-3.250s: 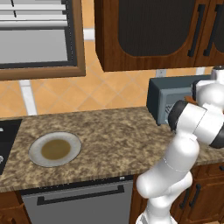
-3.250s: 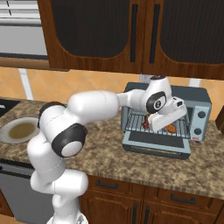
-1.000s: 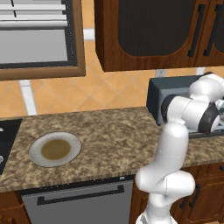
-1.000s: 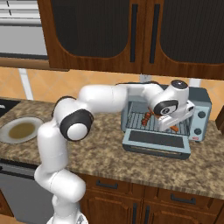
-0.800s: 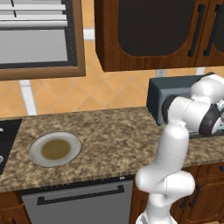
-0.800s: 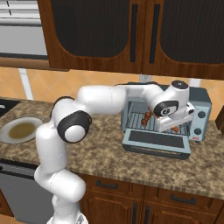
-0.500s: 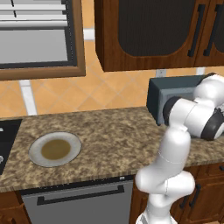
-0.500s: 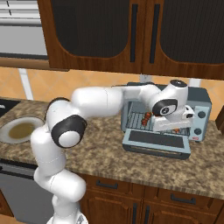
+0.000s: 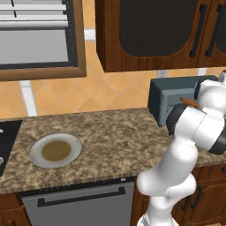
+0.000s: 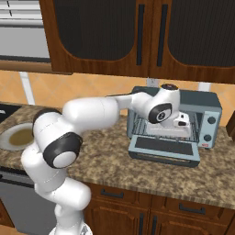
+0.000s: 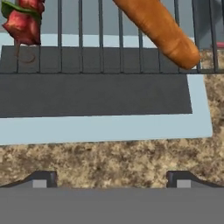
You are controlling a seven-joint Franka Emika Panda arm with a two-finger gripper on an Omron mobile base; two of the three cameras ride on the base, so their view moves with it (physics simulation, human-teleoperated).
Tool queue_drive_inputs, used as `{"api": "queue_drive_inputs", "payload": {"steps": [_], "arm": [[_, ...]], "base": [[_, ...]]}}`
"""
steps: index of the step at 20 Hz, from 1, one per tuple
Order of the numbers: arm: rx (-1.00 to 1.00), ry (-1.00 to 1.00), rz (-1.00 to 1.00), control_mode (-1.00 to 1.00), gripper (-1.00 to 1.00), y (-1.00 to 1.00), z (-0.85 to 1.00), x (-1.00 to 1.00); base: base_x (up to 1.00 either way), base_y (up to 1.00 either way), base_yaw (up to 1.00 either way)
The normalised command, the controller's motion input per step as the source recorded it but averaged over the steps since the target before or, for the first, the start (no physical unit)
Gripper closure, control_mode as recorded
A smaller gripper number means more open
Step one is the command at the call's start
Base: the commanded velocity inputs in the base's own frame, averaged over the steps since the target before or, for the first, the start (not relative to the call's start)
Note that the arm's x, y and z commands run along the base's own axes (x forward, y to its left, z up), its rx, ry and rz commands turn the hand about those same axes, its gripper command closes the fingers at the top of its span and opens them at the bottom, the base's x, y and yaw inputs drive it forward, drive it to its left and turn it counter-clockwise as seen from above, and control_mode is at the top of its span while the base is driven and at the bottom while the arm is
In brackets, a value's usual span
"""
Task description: Pick up the kebab skewer and baguette bread, and place them inside the toaster oven. Close the toaster oven door and start by setting the timer.
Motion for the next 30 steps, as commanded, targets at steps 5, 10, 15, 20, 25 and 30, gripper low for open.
{"api": "queue_drive_inputs", "payload": {"steps": [5,10,15,20,25,30], "arm": [[-0.03,0.0,-0.13,-1.0,-1.0,0.0,-0.2,0.0],[-0.04,0.0,-0.05,-1.0,-1.0,-0.06,-0.14,0.0],[-0.01,0.0,-0.03,-1.0,-1.0,0.0,-0.22,0.0],[0.0,0.0,-0.04,-1.0,-1.0,0.0,-0.19,0.07],[0.0,0.0,-0.08,-1.0,-1.0,0.0,-0.18,0.11],[0.0,0.0,-0.12,-1.0,-1.0,-0.01,-0.11,0.19]], "base": [[0.0,0.0,0.0],[0.0,0.0,0.0],[0.0,0.0,0.0],[0.0,0.0,0.0],[0.0,0.0,0.0],[0.0,0.0,0.0]]}}
